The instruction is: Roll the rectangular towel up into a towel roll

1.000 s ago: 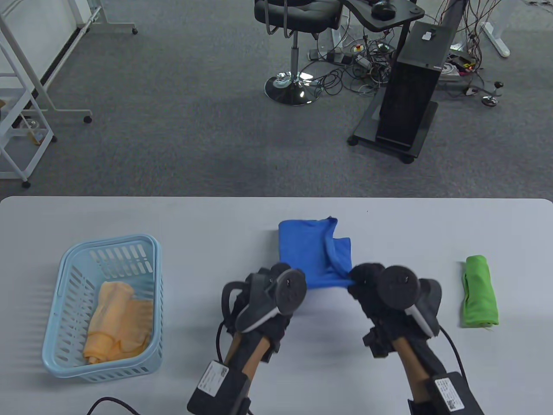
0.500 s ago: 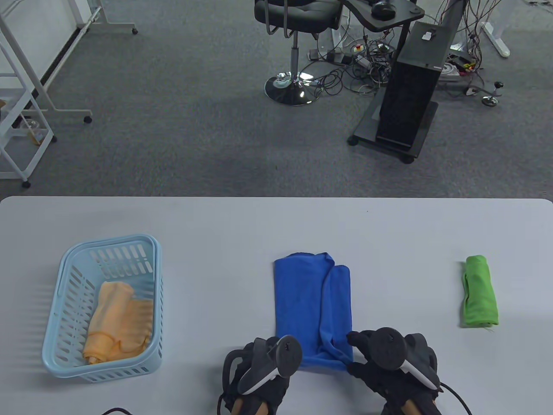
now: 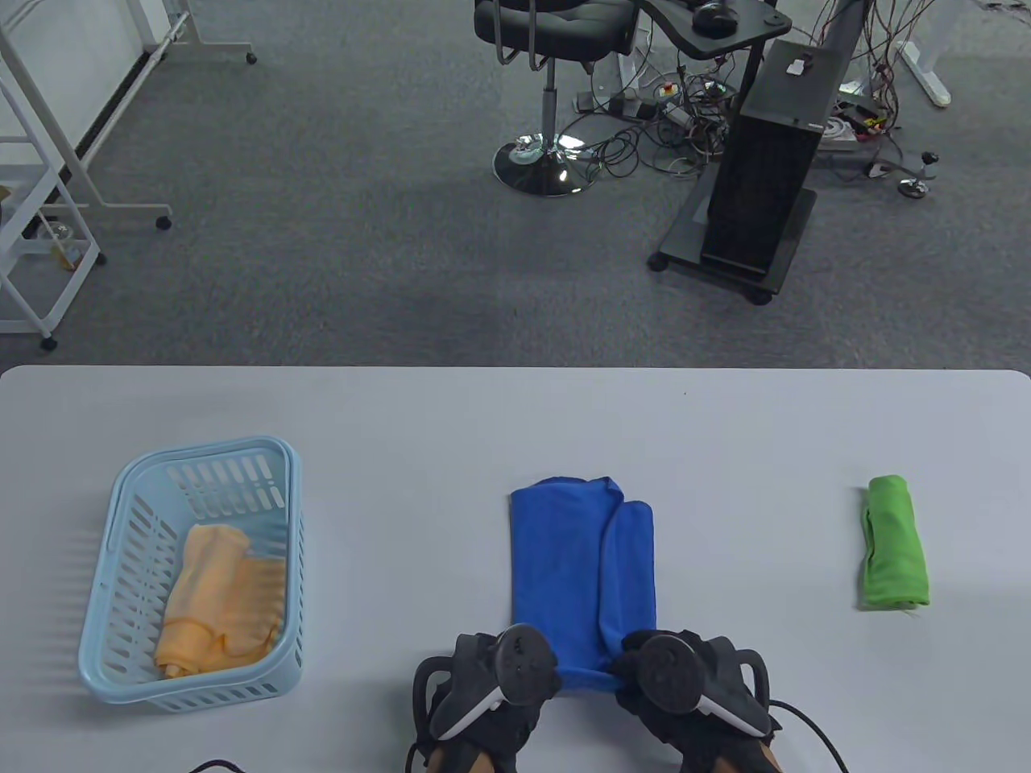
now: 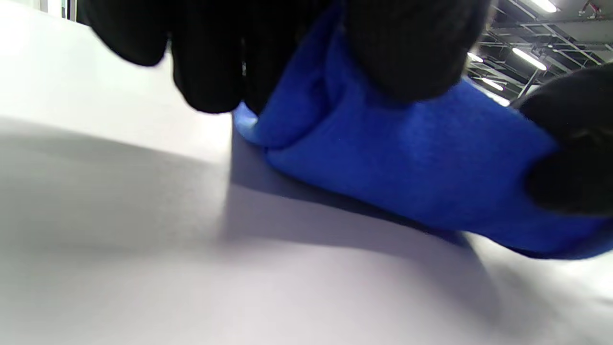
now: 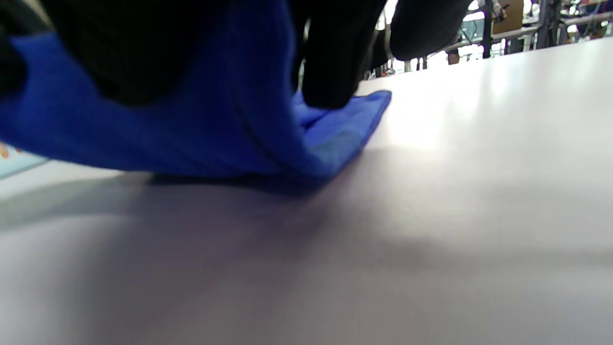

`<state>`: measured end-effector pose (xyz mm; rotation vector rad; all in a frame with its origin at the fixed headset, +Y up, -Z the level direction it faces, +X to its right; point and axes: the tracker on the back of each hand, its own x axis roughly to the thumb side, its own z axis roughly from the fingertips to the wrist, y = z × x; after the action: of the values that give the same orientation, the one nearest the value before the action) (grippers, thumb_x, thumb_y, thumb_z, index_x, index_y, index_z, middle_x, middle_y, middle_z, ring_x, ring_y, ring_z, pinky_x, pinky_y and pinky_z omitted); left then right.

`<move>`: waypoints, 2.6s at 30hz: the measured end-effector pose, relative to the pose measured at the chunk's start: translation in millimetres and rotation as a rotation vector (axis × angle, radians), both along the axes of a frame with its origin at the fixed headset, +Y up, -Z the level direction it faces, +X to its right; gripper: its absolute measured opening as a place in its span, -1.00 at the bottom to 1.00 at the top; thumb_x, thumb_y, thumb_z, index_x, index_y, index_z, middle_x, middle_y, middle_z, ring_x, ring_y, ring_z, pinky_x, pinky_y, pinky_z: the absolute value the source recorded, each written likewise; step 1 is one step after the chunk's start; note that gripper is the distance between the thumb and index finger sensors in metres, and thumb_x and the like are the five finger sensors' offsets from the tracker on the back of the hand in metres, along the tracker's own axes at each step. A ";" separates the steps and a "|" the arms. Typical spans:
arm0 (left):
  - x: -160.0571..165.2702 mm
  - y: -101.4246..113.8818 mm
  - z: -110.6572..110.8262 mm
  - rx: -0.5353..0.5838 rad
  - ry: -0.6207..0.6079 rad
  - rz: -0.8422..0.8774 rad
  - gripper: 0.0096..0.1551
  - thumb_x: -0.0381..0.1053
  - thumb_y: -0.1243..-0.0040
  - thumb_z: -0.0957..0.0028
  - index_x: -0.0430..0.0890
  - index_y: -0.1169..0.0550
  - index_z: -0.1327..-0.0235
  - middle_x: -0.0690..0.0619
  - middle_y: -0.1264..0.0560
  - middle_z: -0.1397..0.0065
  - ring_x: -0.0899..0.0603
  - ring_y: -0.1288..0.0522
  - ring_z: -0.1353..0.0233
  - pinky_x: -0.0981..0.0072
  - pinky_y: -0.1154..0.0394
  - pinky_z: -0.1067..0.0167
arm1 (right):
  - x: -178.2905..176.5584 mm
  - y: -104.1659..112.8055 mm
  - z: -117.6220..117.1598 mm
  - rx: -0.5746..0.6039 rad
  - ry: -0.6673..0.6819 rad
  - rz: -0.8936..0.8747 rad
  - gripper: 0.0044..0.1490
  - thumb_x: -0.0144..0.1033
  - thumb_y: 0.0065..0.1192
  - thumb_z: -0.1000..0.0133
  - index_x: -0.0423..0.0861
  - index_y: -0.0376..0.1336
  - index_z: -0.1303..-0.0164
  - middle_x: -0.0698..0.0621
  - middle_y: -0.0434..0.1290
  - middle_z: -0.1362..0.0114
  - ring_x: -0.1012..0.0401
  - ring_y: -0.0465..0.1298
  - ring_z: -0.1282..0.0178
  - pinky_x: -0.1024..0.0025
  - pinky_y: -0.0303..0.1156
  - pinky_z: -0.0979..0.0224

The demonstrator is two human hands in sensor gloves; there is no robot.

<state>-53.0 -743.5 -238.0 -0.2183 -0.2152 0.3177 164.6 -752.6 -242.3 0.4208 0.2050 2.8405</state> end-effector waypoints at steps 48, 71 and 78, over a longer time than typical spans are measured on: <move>32.5 -24.9 0.0 -0.044 -0.176 -0.412 -0.41 0.21 -0.16 0.13 0.19 -0.57 -0.23 -0.17 -0.23 -0.59 -0.38 -0.13 -0.55 -0.35 -0.04 -0.42 | -10.2 -21.6 -0.2 -0.095 0.022 0.200 -0.27 0.11 0.23 0.26 0.13 0.37 -0.15 -0.09 0.10 -0.51 -0.02 0.25 -0.50 -0.19 0.12 -0.51; 29.3 -25.7 -0.1 -0.050 -0.166 -0.338 -0.46 0.13 -0.09 0.14 -0.05 -0.71 0.02 -0.11 -0.45 -0.42 -0.35 -0.27 -0.50 -0.35 -0.13 -0.39 | -8.0 -19.7 1.6 -0.134 0.000 0.213 -0.38 -0.04 0.12 0.21 0.06 0.40 -0.05 -0.03 0.24 -0.43 -0.01 0.27 -0.48 -0.20 0.10 -0.52; 31.4 -28.2 -1.3 -0.020 -0.164 -0.371 -0.41 0.18 -0.22 0.17 0.15 -0.45 -0.19 -0.12 -0.27 -0.51 -0.34 -0.18 -0.52 -0.34 -0.08 -0.41 | -9.2 -20.0 1.2 -0.115 -0.009 0.207 -0.38 0.03 0.18 0.23 0.08 0.41 -0.02 -0.04 0.22 -0.44 -0.01 0.26 -0.48 -0.19 0.09 -0.52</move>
<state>-21.6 -771.7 -239.2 -0.2986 -0.3275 -0.0665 155.4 -772.6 -241.2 0.3819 0.4318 3.0114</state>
